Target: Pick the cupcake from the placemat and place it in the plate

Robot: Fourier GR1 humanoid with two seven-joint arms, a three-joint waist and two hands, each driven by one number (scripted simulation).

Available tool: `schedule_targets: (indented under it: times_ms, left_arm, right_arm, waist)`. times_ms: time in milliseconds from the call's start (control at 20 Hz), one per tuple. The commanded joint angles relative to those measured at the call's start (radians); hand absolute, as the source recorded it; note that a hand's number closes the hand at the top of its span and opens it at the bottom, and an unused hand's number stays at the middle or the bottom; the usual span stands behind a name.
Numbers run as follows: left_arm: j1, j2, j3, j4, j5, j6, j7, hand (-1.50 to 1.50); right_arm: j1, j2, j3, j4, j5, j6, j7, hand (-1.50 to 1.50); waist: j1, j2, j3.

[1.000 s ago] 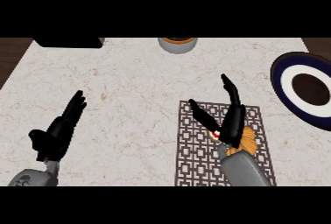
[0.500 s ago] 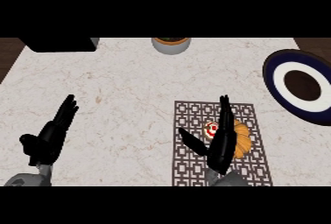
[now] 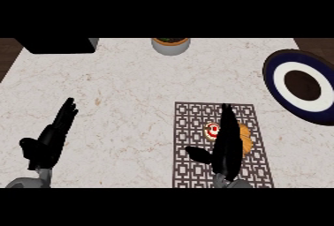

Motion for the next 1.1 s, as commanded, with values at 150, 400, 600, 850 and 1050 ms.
schedule_targets:
  times_ms: [150, 400, 600, 850, 1050]
  left_arm:
    - [-0.006, 0.007, 0.017, -0.044, 0.0, -0.012, 0.031, 0.0]
    - [-0.025, -0.017, 0.011, 0.0, -0.022, -0.032, 0.009, 0.0]
    - [-0.058, 0.015, 0.056, 0.007, 0.005, -0.056, 0.037, 0.0]
    - [-0.018, -0.035, 0.028, -0.003, -0.041, -0.04, 0.015, 0.0]
    - [-0.003, -0.054, 0.041, 0.028, -0.058, -0.059, -0.024, 0.0]
  right_arm:
    - [-0.036, 0.004, 0.01, -0.217, 0.046, 0.349, 0.34, -1.5]
    - [-0.062, 0.004, 0.029, -0.241, 0.065, 0.43, 0.468, -1.5]
    - [-0.07, 0.004, -0.011, -0.197, 0.034, 0.547, 0.447, -1.5]
    - [0.0, 0.004, -0.052, -0.214, -0.001, 0.559, 0.374, -1.5]
    - [-0.054, 0.004, -0.069, -0.129, -0.024, 0.488, 0.378, -1.5]
  waist:
    - [0.024, 0.008, 0.005]
    - [0.025, 0.01, 0.005]
    - [0.028, 0.012, 0.005]
    - [0.024, 0.011, 0.006]
    - [0.027, 0.012, 0.006]
